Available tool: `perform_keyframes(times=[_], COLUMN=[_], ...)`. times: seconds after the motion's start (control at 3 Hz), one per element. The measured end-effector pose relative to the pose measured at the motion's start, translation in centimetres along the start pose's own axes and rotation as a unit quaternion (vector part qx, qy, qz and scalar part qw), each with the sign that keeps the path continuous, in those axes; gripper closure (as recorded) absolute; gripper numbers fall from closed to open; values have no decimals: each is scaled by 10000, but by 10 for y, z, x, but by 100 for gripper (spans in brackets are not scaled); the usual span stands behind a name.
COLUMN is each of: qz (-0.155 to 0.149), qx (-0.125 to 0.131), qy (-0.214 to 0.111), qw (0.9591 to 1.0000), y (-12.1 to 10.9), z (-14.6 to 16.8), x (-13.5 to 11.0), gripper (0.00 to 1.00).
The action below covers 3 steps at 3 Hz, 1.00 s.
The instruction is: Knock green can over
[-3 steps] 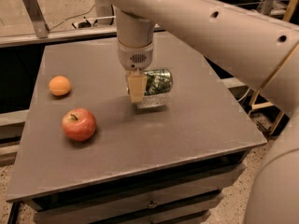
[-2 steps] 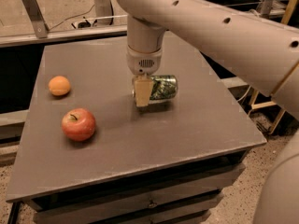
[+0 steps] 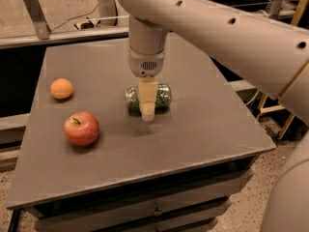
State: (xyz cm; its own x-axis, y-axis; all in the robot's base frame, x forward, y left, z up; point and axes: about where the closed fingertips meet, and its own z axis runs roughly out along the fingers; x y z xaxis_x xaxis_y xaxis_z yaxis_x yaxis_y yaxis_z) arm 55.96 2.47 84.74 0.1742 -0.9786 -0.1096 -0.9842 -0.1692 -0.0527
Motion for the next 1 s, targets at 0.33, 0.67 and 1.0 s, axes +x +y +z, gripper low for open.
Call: perform_keyframes(times=[0.33, 0.67, 1.0], qz=[3, 69, 246], qx=[13, 266, 748], qy=[-30, -626, -1205], qw=[10000, 9977, 9896], y=[0, 2, 14], z=[-1, -26, -67], x=[2, 35, 107], gripper=[0, 0, 0])
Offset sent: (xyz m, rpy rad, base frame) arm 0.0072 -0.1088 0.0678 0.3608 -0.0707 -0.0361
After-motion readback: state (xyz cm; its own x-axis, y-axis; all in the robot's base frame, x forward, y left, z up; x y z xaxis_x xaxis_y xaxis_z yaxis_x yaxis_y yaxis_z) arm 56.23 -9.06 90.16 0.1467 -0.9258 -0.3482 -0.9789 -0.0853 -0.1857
